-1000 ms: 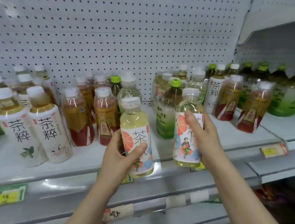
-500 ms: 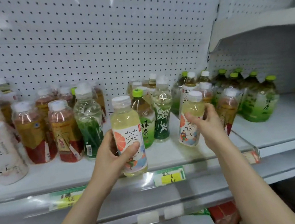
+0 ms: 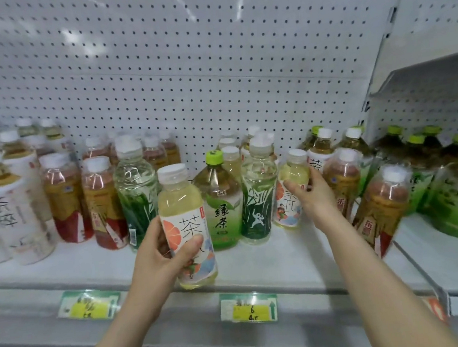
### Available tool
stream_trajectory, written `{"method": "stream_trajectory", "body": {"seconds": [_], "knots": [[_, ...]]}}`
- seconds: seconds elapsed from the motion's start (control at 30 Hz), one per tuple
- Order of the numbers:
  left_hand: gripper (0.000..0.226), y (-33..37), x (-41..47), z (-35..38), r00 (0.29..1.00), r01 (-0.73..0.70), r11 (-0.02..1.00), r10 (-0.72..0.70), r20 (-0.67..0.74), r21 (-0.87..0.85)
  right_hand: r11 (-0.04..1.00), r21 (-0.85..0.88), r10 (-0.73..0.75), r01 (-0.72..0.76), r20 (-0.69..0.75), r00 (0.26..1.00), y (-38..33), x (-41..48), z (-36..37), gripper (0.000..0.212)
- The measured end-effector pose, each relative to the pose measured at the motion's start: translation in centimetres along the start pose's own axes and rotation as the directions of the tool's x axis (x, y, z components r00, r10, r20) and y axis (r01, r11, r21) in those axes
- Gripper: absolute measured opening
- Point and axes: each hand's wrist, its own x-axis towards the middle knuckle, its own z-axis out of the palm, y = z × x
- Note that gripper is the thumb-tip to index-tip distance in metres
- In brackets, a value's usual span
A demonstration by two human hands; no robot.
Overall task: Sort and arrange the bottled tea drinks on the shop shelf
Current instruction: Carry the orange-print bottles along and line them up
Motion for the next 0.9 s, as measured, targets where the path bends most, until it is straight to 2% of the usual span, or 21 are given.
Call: {"method": "stream_trajectory", "body": {"seconds": [0.1, 0.13, 0.17, 0.23, 0.27, 0.3, 0.37, 0.43, 0.57, 0.67, 0.8, 0.9], "knots": [[0.070, -0.2, 0.2, -0.1, 1.000, 0.015, 1.000, -0.015, -0.020, -0.008, 0.989, -0.147, -0.002, 0.008, 0.045, 0.999, -0.4, -0.4, -0.6, 0.060], [0.070, -0.3, 0.3, 0.0, 1.000, 0.021, 1.000, -0.021, -0.018, -0.014, 0.974, -0.222, -0.030, 0.033, 0.018, 0.999, -0.8, -0.8, -0.7, 0.062], [0.070, -0.3, 0.4, 0.1, 1.000, 0.025, 0.999, -0.026, -0.012, -0.020, 0.953, -0.290, -0.111, 0.093, -0.046, 0.993, -1.2, -1.4, -0.7, 0.062], [0.070, -0.1, 0.6, 0.3, 1.000, 0.029, 0.999, -0.029, 0.004, -0.017, 0.893, -0.369, -0.338, 0.257, -0.176, 0.924, -3.0, -3.1, -0.4, 0.058], [0.070, -0.1, 0.7, 0.4, 0.999, 0.030, 0.999, -0.029, 0.012, -0.014, 0.872, -0.375, -0.398, 0.315, -0.170, 0.901, -4.1, -3.8, 0.1, 0.058], [0.070, -0.1, 0.7, 0.5, 0.999, 0.031, 0.999, -0.030, 0.022, -0.013, 0.868, -0.358, -0.403, 0.343, -0.105, 0.909, -4.9, -4.2, 0.7, 0.063], [0.070, 0.0, 0.7, 0.8, 0.999, 0.030, 0.999, -0.029, 0.042, -0.018, 0.890, -0.326, -0.315, 0.320, 0.069, 0.947, -5.9, -4.5, 2.3, 0.079], [0.072, 0.2, 0.6, 0.9, 0.998, 0.027, 0.999, -0.026, 0.062, -0.025, 0.903, -0.324, -0.254, 0.281, 0.123, 0.959, -6.2, -4.5, 3.1, 0.087], [0.076, 0.3, -0.1, 0.8, 0.995, 0.029, 1.000, -0.028, 0.100, -0.005, 0.899, -0.368, -0.221, 0.239, 0.092, 0.971, -6.1, -5.5, 1.9, 0.081], [0.072, 0.3, -0.6, 1.1, 0.992, 0.040, 0.999, -0.040, 0.120, 0.002, 0.880, -0.428, -0.205, 0.203, 0.042, 0.978, -5.7, -7.0, -0.7, 0.078], [0.068, 0.1, -1.1, 2.8, 0.977, 0.065, 0.997, -0.073, 0.202, 0.046, 0.842, -0.534, -0.143, 0.073, -0.091, 0.986, -5.0, -9.1, -4.5, 0.080], [0.069, -0.5, -0.4, 5.8, 0.962, 0.065, 0.995, -0.083, 0.260, 0.077, 0.839, -0.544, -0.137, 0.024, -0.168, 0.976, -4.4, -9.5, -6.0, 0.078]]}}
